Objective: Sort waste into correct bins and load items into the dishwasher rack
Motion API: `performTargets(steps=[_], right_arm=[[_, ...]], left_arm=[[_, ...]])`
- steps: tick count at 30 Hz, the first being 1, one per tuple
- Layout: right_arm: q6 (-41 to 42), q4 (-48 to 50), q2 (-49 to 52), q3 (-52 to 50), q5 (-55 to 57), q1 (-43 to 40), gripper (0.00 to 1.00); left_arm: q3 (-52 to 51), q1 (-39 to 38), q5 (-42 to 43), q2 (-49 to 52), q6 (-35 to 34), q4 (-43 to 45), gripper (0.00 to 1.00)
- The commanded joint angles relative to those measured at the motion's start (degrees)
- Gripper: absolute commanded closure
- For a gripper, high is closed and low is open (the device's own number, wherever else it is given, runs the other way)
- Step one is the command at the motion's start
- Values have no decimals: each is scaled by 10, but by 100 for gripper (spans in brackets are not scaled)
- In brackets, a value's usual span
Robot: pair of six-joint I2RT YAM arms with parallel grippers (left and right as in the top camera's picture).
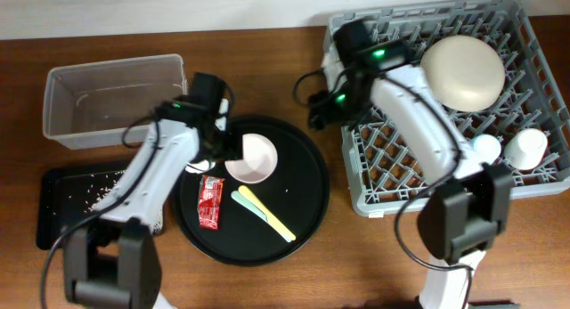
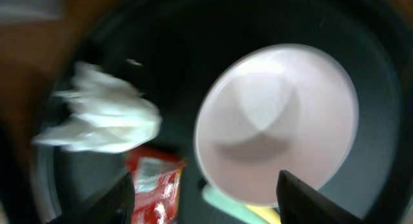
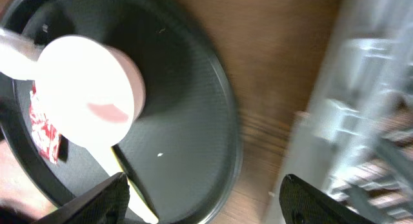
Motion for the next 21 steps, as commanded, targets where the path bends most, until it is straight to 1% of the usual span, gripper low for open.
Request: performTargets(steps=[1,2,3,5,9,11,12,13,14,15,16,19,21], right_arm=[[-9,14,26,-7,-11,56,22],[-9,24,37,-11,-11,70,23],[-9,35,47,-14,-12,82,26],[-9,50,64,-14,-13,101,34],[10,74,106,-14,0,136,40],[45,75,124,-14,41,143,45],[47,77,130,-14,51,145,45],[47,80,134,-14,51,145,45],[47,82,136,-14,50,145,46],[47,83,136,-14,50,145,48],[47,84,136,-14,48,145,52],[47,85,136,-14,47,146,70],[47,85,136,-14,47,146,74]], left_arm=[[77,51,-53,-87,8,-63,28],[91,69,-68,-101,8,-82,27],[105,98,-76,-121,8,-103,26],[121,150,-74,-156,7,-123,25],[129,255,-70,-224,7,-128,20],[129,292,-70,-251,7,-134,18],[129,308,-70,-264,7,-139,15],[129,316,-70,-273,7,-142,13],[129,323,-70,-279,7,-144,1],[129,326,-70,-282,7,-146,1],[129,327,-70,-284,7,-147,1],[129,327,-70,-283,7,-148,1],[129,327,-70,-283,7,-148,1]])
